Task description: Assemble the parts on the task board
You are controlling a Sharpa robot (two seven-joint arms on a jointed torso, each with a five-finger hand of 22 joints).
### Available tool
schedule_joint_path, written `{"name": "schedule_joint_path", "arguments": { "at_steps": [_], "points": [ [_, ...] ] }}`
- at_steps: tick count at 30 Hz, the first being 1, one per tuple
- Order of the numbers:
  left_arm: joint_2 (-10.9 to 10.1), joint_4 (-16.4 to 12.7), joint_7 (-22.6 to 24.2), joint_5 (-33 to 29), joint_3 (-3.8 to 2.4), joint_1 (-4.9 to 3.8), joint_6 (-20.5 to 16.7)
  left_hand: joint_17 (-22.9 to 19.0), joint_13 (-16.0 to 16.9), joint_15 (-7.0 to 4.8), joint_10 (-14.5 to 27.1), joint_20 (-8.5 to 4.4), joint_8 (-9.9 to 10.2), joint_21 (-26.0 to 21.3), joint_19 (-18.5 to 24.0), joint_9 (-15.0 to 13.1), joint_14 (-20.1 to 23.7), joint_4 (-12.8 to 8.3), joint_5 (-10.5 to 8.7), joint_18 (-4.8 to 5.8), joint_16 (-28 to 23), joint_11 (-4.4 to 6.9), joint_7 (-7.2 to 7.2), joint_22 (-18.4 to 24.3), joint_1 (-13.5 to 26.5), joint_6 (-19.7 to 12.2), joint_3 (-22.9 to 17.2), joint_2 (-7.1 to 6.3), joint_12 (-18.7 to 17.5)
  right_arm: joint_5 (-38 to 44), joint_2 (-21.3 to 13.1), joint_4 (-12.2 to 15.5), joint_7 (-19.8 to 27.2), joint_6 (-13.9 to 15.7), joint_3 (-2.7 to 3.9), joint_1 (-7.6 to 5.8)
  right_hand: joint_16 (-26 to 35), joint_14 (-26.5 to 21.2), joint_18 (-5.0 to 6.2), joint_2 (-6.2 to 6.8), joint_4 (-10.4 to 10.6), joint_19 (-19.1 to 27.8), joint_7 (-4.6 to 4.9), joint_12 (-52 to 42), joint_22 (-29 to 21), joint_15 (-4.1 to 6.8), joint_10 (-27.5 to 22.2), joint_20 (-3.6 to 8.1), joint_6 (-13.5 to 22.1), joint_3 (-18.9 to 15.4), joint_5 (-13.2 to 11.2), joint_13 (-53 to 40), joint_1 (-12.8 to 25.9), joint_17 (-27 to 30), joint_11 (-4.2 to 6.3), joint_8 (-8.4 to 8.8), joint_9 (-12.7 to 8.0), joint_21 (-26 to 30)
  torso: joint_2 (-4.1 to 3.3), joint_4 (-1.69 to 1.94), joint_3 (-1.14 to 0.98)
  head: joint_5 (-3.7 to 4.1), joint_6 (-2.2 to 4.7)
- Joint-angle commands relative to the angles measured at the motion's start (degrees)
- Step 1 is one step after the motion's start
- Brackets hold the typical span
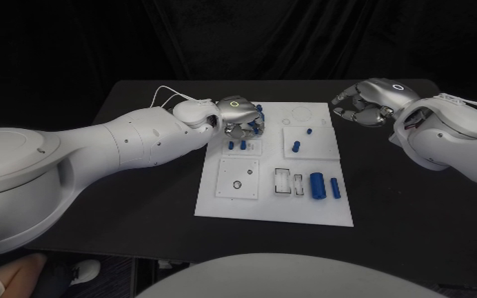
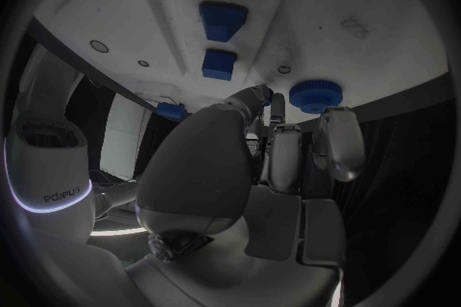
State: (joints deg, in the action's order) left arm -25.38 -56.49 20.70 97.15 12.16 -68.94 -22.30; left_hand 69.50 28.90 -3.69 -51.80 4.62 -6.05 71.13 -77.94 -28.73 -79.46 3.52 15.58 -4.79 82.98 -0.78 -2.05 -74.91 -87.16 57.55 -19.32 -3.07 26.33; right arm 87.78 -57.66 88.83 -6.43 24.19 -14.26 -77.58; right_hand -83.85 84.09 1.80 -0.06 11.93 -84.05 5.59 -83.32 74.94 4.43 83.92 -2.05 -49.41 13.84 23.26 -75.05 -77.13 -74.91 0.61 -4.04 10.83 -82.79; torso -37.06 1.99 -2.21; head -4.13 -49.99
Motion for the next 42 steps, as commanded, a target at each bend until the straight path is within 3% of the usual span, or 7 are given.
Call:
{"name": "schedule_joint_path", "arguments": {
  "at_steps": [1,12,17,22,29,34,42],
  "points": [
    [-1.42,-2.35,0.15,0.01,-0.05,-0.77,-3.65,-0.41,0.48,-0.01,-1.51,-0.03,0.32,0.16,-0.19,0.08,-0.33,-0.45,0.43,0.37,0.18,1.26,-0.10,-9.30,-0.48,0.30,-0.11,0.15,0.00,0.11,-0.22,0.11,-0.80,-0.30,0.04,0.12,-0.18,4.01,-0.02,0.37,0.03,-2.81,-0.26,0.27,12.73,-0.22,0.31,-0.11,0.01,0.22,0.19,-6.02,0.25,-5.27,-0.09,0.25,-0.06,-0.10,0.04,0.08,0.02,-0.29,-0.01],
    [-8.94,-13.11,-2.36,0.01,-0.03,-5.12,1.04,-2.02,0.06,0.30,-1.72,-0.22,0.82,-0.83,0.37,0.30,0.29,-0.86,0.41,0.17,-0.62,0.84,-0.54,-8.99,-0.51,0.29,-0.40,-0.04,-1.22,0.11,-0.49,0.08,-0.87,-0.51,0.04,0.13,-0.18,4.02,-0.01,0.36,0.04,-2.80,-0.26,0.38,12.71,-0.22,0.22,-0.11,0.03,0.27,0.17,-5.88,0.29,-5.27,-0.08,0.25,-0.08,-0.06,0.34,0.39,-0.03,-0.44,-0.01],
    [-11.29,-15.60,-3.26,0.01,-0.02,-5.82,4.17,-0.66,0.04,0.38,-2.63,-0.30,0.97,0.11,-0.28,0.37,-0.57,-1.19,0.49,0.38,-0.15,0.68,-0.75,-9.29,-0.61,0.45,-0.52,-0.15,-1.41,0.11,-0.43,-0.01,-0.76,-0.53,0.04,0.26,-0.22,4.03,-0.01,0.36,0.05,-2.79,-0.26,0.48,12.71,-0.22,0.15,-0.11,0.04,0.31,0.14,-5.76,0.34,-5.33,-0.08,0.25,-0.09,-0.05,0.45,0.59,-0.11,-0.30,-0.01],
    [-11.93,-15.15,-3.73,0.01,-0.02,-5.75,5.73,-0.52,0.20,0.48,-3.21,-0.37,0.88,0.41,-0.52,0.34,-0.77,-1.34,0.37,0.45,-0.08,0.47,-1.10,-9.38,-0.51,0.92,-0.43,-0.26,-1.43,0.11,-0.47,0.04,-0.62,-0.63,0.04,0.62,-0.18,4.02,0.05,0.36,0.06,-2.69,-0.25,0.61,12.63,-0.22,0.04,-0.10,0.06,0.34,0.13,-5.59,0.37,-5.25,-0.09,0.26,-0.11,0.18,0.40,0.66,-0.16,-0.35,-0.01],
    [-11.85,-13.47,-4.27,0.01,-0.01,-4.35,6.73,-0.65,0.37,0.63,-3.59,-0.42,0.96,0.54,-0.65,0.36,-0.80,-1.38,0.05,0.48,-0.12,0.20,-1.48,-9.42,-0.27,1.03,-0.26,-0.39,-1.49,0.11,-0.67,0.03,-0.54,-0.88,0.04,0.93,-0.18,4.02,0.05,0.36,0.06,-2.69,-0.25,0.61,12.63,-0.22,0.04,-0.10,0.06,0.34,0.13,-5.59,0.37,-5.25,-0.09,0.26,-0.11,0.18,0.45,0.85,-0.21,-0.12,-0.01],
    [-11.62,-12.75,-4.47,0.01,-0.01,-3.76,6.87,-0.68,0.38,0.68,-3.61,-0.42,1.01,0.60,-0.69,0.38,-0.80,-1.36,0.00,0.49,-0.14,0.12,-1.58,-9.43,-0.18,1.01,-0.22,-0.43,-1.57,0.11,-0.75,0.03,-0.55,-1.00,0.04,1.05,-0.18,4.02,0.05,0.36,0.06,-2.69,-0.25,0.61,12.63,-0.22,0.04,-0.10,0.06,0.34,0.13,-5.59,0.37,-5.25,-0.09,0.26,-0.11,0.18,0.15,0.81,0.18,-0.41,-0.01],
    [-11.04,-11.94,-4.85,0.01,-0.01,-3.42,6.31,-0.52,0.40,0.73,-3.71,-0.43,1.07,0.71,-0.77,0.40,-0.90,-1.35,0.01,0.51,-0.08,0.06,-1.66,-9.46,-0.10,0.97,-0.19,-0.46,-1.61,0.11,-0.71,-0.05,-0.54,-1.05,0.04,1.11,-0.20,4.02,0.03,0.36,0.05,-2.72,-0.24,0.64,12.65,-0.22,0.02,-0.10,0.08,0.40,0.11,-5.57,0.39,-5.29,-0.09,0.26,-0.13,0.13,0.16,0.60,0.15,-0.71,-0.01]
  ]
}}
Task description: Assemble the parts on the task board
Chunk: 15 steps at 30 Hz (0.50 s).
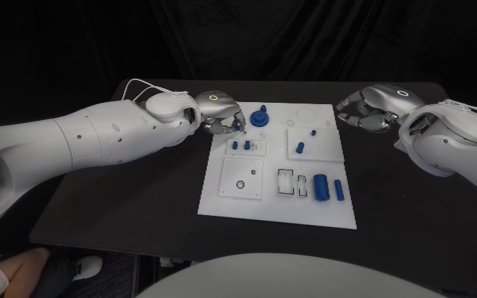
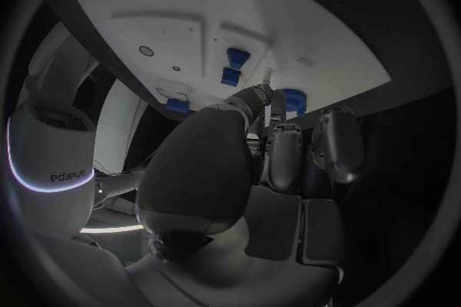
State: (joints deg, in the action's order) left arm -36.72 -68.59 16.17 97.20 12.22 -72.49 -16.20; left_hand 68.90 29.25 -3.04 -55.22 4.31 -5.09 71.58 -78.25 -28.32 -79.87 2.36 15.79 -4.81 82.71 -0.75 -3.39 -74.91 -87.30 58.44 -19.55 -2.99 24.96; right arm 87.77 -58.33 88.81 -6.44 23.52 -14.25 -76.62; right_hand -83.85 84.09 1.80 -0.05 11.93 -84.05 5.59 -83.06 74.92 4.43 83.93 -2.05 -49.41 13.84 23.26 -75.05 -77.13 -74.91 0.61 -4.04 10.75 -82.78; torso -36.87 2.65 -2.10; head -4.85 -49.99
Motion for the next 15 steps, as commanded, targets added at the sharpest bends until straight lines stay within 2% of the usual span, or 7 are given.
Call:
{"name": "schedule_joint_path", "arguments": {
  "at_steps": [1,4,6,12,15],
  "points": [
    [0.41,0.28,-0.38,-0.04,-0.07,0.15,0.14,0.12,0.06,0.10,-0.34,-0.12,0.14,0.33,-0.52,0.00,-0.52,-0.17,-0.20,0.55,0.20,0.02,-0.36,-9.49,0.08,0.05,0.05,-0.54,-0.24,0.12,-0.03,-0.03,-0.53,-0.39,0.03,0.16,-0.20,4.03,0.03,0.35,0.05,-2.72,-0.24,0.38,12.67,-0.22,0.02,-0.10,0.08,0.40,0.12,-5.57,0.39,-5.29,-0.09,0.26,-0.05,0.12,-0.03,-0.04,0.06,0.05,-0.01],
    [0.76,0.63,-0.50,-0.04,-0.07,0.22,0.02,0.12,0.06,0.10,-0.34,-0.12,0.14,0.33,-0.52,0.00,-0.52,-0.17,-0.20,0.55,0.20,0.02,-0.36,-9.49,0.08,0.05,0.05,-0.54,-0.24,0.12,0.05,-0.06,-0.53,-0.42,0.03,0.17,-0.20,4.03,0.03,0.35,0.05,-2.72,-0.24,0.38,12.67,-0.22,0.02,-0.10,0.08,0.40,0.12,-5.57,0.39,-5.29,-0.09,0.26,-0.05,0.12,0.01,0.00,0.02,0.19,-0.01],
    [1.08,0.99,-0.56,-0.04,-0.07,0.33,-0.04,0.00,0.07,0.11,-0.37,-0.13,0.16,0.24,-0.47,0.00,-0.47,-0.16,-0.21,0.53,0.16,0.00,-0.37,-9.46,0.11,0.03,0.05,-0.53,-0.25,0.12,0.08,-0.08,-0.54,-0.46,0.03,0.17,-0.20,4.03,0.03,0.35,0.05,-2.72,-0.24,0.38,12.67,-0.22,0.02,-0.10,0.08,0.40,0.12,-5.57,0.39,-5.29,-0.09,0.26,-0.05,0.12,0.03,-0.07,-0.09,0.14,-0.01],
    [2.10,2.06,-0.67,-0.04,-0.07,0.86,-0.42,-0.17,0.09,0.16,-0.40,-0.13,0.28,0.15,-0.43,0.05,-0.41,-0.10,-0.32,0.51,0.09,-0.05,-0.44,-9.43,0.23,-0.10,0.06,-0.46,-0.34,0.12,0.17,-0.11,-0.55,-0.60,0.03,0.17,-0.21,4.03,0.03,0.32,0.04,-2.72,-0.25,0.43,12.68,-0.22,-0.02,-0.10,0.01,0.50,0.10,-5.52,0.41,-5.30,-0.09,0.22,-0.05,0.11,0.05,-0.03,-0.15,0.29,-0.01],
    [2.59,2.33,-0.68,-0.04,-0.07,1.17,-0.74,-0.08,0.11,0.20,-0.41,-0.13,0.40,0.25,-0.50,0.10,-0.47,-0.09,-0.42,0.53,0.11,-0.08,-0.45,-9.45,0.27,-0.26,0.06,-0.43,-0.44,0.12,0.20,-0.11,-0.55,-0.67,0.03,0.18,-0.21,4.03,0.03,0.32,0.04,-2.72,-0.25,0.43,12.68,-0.22,-0.02,-0.10,0.01,0.50,0.10,-5.52,0.41,-5.30,-0.09,0.22,-0.05,0.11,0.01,-0.13,-0.14,0.34,-0.01]
  ]
}}
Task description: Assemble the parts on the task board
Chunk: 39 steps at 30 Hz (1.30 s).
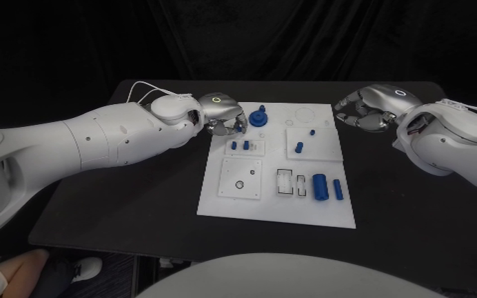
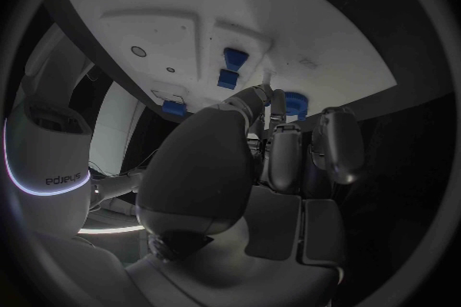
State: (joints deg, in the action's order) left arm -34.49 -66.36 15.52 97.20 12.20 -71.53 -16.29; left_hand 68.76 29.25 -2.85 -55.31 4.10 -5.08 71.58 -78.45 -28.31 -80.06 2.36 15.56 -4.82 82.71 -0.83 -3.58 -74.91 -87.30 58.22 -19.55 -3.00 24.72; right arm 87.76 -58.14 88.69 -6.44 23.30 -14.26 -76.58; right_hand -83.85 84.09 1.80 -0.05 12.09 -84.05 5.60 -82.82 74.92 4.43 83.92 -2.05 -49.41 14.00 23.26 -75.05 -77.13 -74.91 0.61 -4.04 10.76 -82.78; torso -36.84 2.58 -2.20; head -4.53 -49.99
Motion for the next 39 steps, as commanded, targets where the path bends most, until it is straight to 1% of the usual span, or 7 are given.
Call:
{"name": "schedule_joint_path", "arguments": {
  "at_steps": [1,7,14,23,27,32,39],
  "points": [
    [0.57,0.20,-0.04,-0.04,-0.05,0.32,-0.66,0.04,0.12,0.02,-0.33,0.07,0.45,0.21,-0.28,0.11,-0.27,-0.11,-0.22,0.53,0.10,-0.01,-0.26,-9.44,0.27,-0.11,0.05,-0.41,-0.23,0.13,0.03,0.00,-0.56,-0.49,0.04,0.14,-0.21,4.03,0.03,0.31,-0.12,-2.72,-0.25,0.20,12.68,-0.22,-0.02,-0.10,0.01,0.33,0.10,-5.52,0.40,-5.30,-0.09,0.21,-0.06,0.11,-0.04,-0.10,-0.06,0.00,-0.01],
    [1.33,0.91,-0.17,-0.04,-0.05,0.60,-0.56,-0.06,0.13,0.05,-0.33,0.07,0.63,0.14,-0.26,0.19,-0.24,-0.13,-0.29,0.52,0.05,-0.01,-0.22,-9.42,0.30,-0.35,0.04,-0.40,-0.36,0.13,0.05,0.00,-0.64,-0.65,0.04,0.14,-0.21,4.03,0.03,0.31,-0.12,-2.72,-0.25,0.20,12.68,-0.22,-0.02,-0.10,0.01,0.33,0.10,-5.52,0.40,-5.30,-0.09,0.21,-0.06,0.11,-0.02,-0.10,-0.08,-0.04,-0.01],
    [1.87,1.95,-0.66,-0.04,-0.05,0.88,-0.01,-0.49,0.02,0.12,0.07,0.08,0.93,-0.04,-0.18,0.31,-0.05,-0.02,-0.59,0.49,-0.14,-0.13,-0.24,-9.37,0.59,-0.69,0.08,-0.41,-1.01,0.12,0.07,0.02,-0.71,-0.79,0.04,0.14,-0.21,4.03,0.03,0.31,-0.12,-2.72,-0.25,0.20,12.68,-0.22,-0.02,-0.10,0.01,0.33,0.10,-5.52,0.40,-5.30,-0.09,0.21,-0.06,0.11,-0.05,-0.11,0.00,-0.03,-0.01],
    [2.36,2.37,-1.26,-0.04,-0.05,1.12,-0.05,-0.61,-0.17,0.17,0.16,0.08,1.45,-0.15,-0.17,0.61,-0.02,-0.04,-0.93,0.47,-0.23,-0.20,-0.08,-9.34,0.73,-1.75,0.01,-0.48,-1.80,0.12,0.04,0.02,-0.79,-0.94,0.04,0.14,-0.21,4.03,0.03,0.31,-0.12,-2.72,-0.25,0.20,12.68,-0.22,-0.02,-0.10,0.01,0.33,0.10,-5.52,0.40,-5.30,-0.09,0.21,-0.06,0.11,0.02,-0.01,-0.01,-0.05,-0.01],
    [2.58,2.53,-1.34,-0.04,-0.05,1.20,0.05,-0.77,-0.17,0.17,0.15,0.08,1.45,-0.26,-0.10,0.62,0.05,-0.04,-0.95,0.44,-0.29,-0.21,-0.06,-9.31,0.74,-1.78,0.01,-0.48,-1.81,0.12,0.05,0.02,-0.81,-0.96,0.04,0.14,-0.17,4.01,0.05,0.32,-0.14,-2.68,-0.28,0.34,12.65,-0.21,-0.13,-0.10,-0.13,0.44,0.04,-5.35,0.47,-5.21,-0.08,0.14,-0.07,0.21,0.01,-0.05,-0.01,-0.06,-0.01],
    [2.82,2.68,-1.30,-0.04,-0.05,1.38,0.20,-1.16,-0.19,0.19,0.12,0.08,1.47,-0.56,0.07,0.67,0.25,-0.02,-1.05,0.38,-0.45,-0.22,0.03,-9.22,0.79,-1.93,0.00,-0.48,-1.93,0.12,0.08,0.02,-0.82,-0.96,0.04,0.14,-0.17,4.01,0.05,0.32,-0.14,-2.68,-0.28,0.34,12.65,-0.21,-0.13,-0.10,-0.13,0.44,0.04,-5.35,0.47,-5.21,-0.08,0.14,-0.07,0.21,0.00,0.01,0.03,0.00,-0.01],
    [3.08,2.87,-1.26,-0.04,-0.05,1.57,0.28,-1.25,-0.19,0.20,0.07,0.09,1.48,-0.58,0.09,0.70,0.30,-0.02,-1.10,0.38,-0.50,-0.20,0.09,-9.21,0.79,-2.06,-0.03,-0.44,-2.00,0.12,0.11,0.01,-0.85,-0.97,0.04,0.14,-0.17,4.01,0.05,0.32,-0.14,-2.68,-0.28,0.34,12.65,-0.21,-0.13,-0.10,-0.13,0.44,0.04,-5.35,0.47,-5.21,-0.08,0.14,-0.07,0.21,0.00,-0.04,0.01,-0.03,-0.01]
  ]
}}
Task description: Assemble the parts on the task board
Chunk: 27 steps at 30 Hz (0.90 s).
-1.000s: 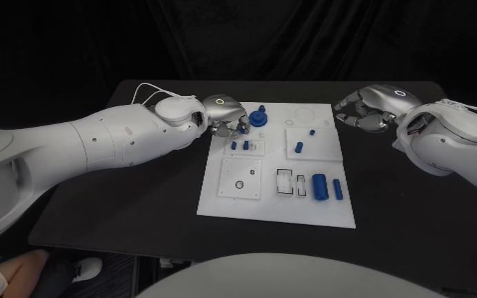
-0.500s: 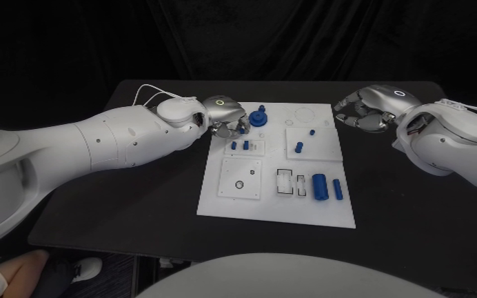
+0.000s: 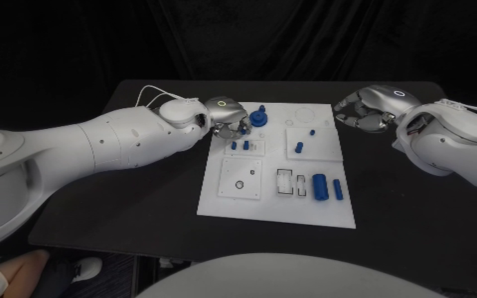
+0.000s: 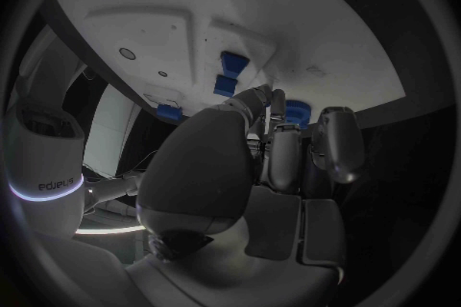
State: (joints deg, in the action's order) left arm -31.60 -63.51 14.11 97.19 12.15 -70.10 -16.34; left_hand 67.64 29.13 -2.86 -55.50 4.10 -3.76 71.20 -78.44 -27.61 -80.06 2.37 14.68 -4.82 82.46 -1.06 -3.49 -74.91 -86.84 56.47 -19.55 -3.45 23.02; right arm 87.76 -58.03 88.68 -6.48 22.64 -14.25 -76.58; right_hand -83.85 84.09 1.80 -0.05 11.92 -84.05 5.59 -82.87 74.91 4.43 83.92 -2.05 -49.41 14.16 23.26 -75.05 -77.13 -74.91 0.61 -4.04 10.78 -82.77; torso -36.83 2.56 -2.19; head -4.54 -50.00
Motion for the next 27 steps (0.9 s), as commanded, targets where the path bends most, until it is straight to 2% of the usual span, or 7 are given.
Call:
{"name": "schedule_joint_path", "arguments": {
  "at_steps": [1,10,15,18,21,25,27],
  "points": [
    [0.23,0.07,0.13,-0.02,-0.01,0.15,0.30,-0.14,-0.07,0.20,0.26,0.09,0.16,-0.22,0.08,0.00,0.30,-0.02,-0.22,0.38,-0.25,0.03,0.01,-9.21,0.33,-0.31,-0.03,0.01,-0.30,0.12,0.01,0.03,-0.81,-0.32,0.04,0.13,-0.17,4.01,0.05,0.32,0.03,-2.68,-0.28,0.39,12.66,-0.21,-0.12,-0.10,-0.13,0.28,0.04,-5.35,0.47,-5.21,-0.08,0.14,-0.09,0.20,0.00,-0.02,-0.01,-0.02,0.00],
    [0.58,0.58,-0.13,-0.02,-0.01,0.27,0.95,-0.82,-0.09,0.22,0.24,0.10,0.15,-0.76,0.42,0.06,0.66,-0.04,-0.33,0.27,-0.53,0.04,0.12,-9.05,0.33,-0.47,-0.07,0.05,-0.46,0.12,0.03,0.03,-0.88,-0.51,0.04,0.13,-0.07,3.98,0.10,0.30,0.00,-2.59,-0.27,0.47,12.59,-0.21,-0.18,-0.09,-0.17,0.37,-0.02,-5.26,0.50,-5.04,-0.07,0.13,-0.10,0.40,0.01,-0.02,-0.03,-0.14,0.00],
    [0.71,0.87,-0.64,-0.02,-0.01,0.41,1.53,-1.27,-0.34,0.37,0.49,0.15,0.29,-1.14,0.65,0.47,0.98,-0.02,-0.70,0.22,-0.83,-0.19,0.70,-8.97,0.49,-1.83,-0.20,-0.07,-1.38,0.12,0.02,0.07,-0.92,-0.59,0.04,0.13,-0.06,3.98,0.11,0.30,0.00,-2.59,-0.27,0.48,12.59,-0.21,-0.19,-0.09,-0.17,0.37,-0.02,-5.24,0.50,-5.04,-0.07,0.13,-0.10,0.41,0.01,-0.02,-0.01,-0.12,0.00],
    [0.75,0.95,-1.17,-0.02,-0.01,0.48,1.95,-1.81,-0.78,0.72,0.79,0.26,0.33,-1.67,0.93,1.47,1.32,0.13,-1.98,0.15,-1.12,-0.66,2.14,-8.86,0.76,-5.36,-0.42,-0.38,-2.62,0.12,-0.02,0.10,-0.93,-0.62,0.04,0.13,-0.06,3.98,0.11,0.30,0.00,-2.59,-0.27,0.48,12.59,-0.21,-0.19,-0.09,-0.17,0.37,-0.02,-5.24,0.50,-5.04,-0.07,0.13,-0.10,0.41,-0.01,0.01,0.01,-0.12,0.00],
    [0.77,1.09,-1.62,-0.02,-0.01,0.54,2.07,-2.47,-1.40,1.19,2.11,0.48,0.33,-2.41,1.27,3.14,1.80,0.50,-3.23,0.04,-1.46,-1.35,3.58,-8.71,1.22,-10.21,-0.76,-1.03,-4.66,0.12,-0.08,0.14,-0.92,-0.62,0.04,0.13,-0.06,3.98,0.11,0.30,0.00,-2.59,-0.27,0.48,12.59,-0.21,-0.19,-0.09,-0.17,0.37,-0.02,-5.24,0.50,-5.04,-0.07,0.13,-0.10,0.41,-0.01,0.04,0.00,-0.12,0.00],
    [0.74,1.19,-1.92,-0.02,-0.01,0.58,1.50,-2.80,-1.51,1.50,3.30,0.68,0.35,-2.92,1.44,5.02,2.08,0.65,-3.55,-0.03,-1.60,-1.77,5.24,-8.64,1.31,-14.47,-0.92,-1.35,-5.88,0.12,-0.15,0.19,-0.92,-0.60,0.04,0.13,-0.06,3.98,0.11,0.30,0.00,-2.59,-0.27,0.48,12.59,-0.21,-0.19,-0.09,-0.17,0.37,-0.02,-5.24,0.50,-5.04,-0.07,0.13,-0.10,0.41,0.00,0.05,-0.01,-0.13,0.00],
    [0.66,1.25,-1.94,-0.02,-0.01,0.59,0.79,-2.84,-1.56,1.63,3.86,0.74,0.33,-3.03,1.47,5.65,2.14,0.68,-3.60,-0.03,-1.62,-1.90,5.68,-8.63,1.34,-15.57,-0.94,-1.46,-6.33,0.12,-0.20,0.23,-0.92,-0.58,0.04,0.13,-0.05,3.97,0.11,0.31,-0.01,-2.58,-0.27,0.49,12.58,-0.21,-0.20,-0.09,-0.17,0.39,-0.04,-5.23,0.50,-5.01,-0.07,0.13,-0.11,0.43,0.00,0.06,0.00,-0.12,0.00]
  ]
}}
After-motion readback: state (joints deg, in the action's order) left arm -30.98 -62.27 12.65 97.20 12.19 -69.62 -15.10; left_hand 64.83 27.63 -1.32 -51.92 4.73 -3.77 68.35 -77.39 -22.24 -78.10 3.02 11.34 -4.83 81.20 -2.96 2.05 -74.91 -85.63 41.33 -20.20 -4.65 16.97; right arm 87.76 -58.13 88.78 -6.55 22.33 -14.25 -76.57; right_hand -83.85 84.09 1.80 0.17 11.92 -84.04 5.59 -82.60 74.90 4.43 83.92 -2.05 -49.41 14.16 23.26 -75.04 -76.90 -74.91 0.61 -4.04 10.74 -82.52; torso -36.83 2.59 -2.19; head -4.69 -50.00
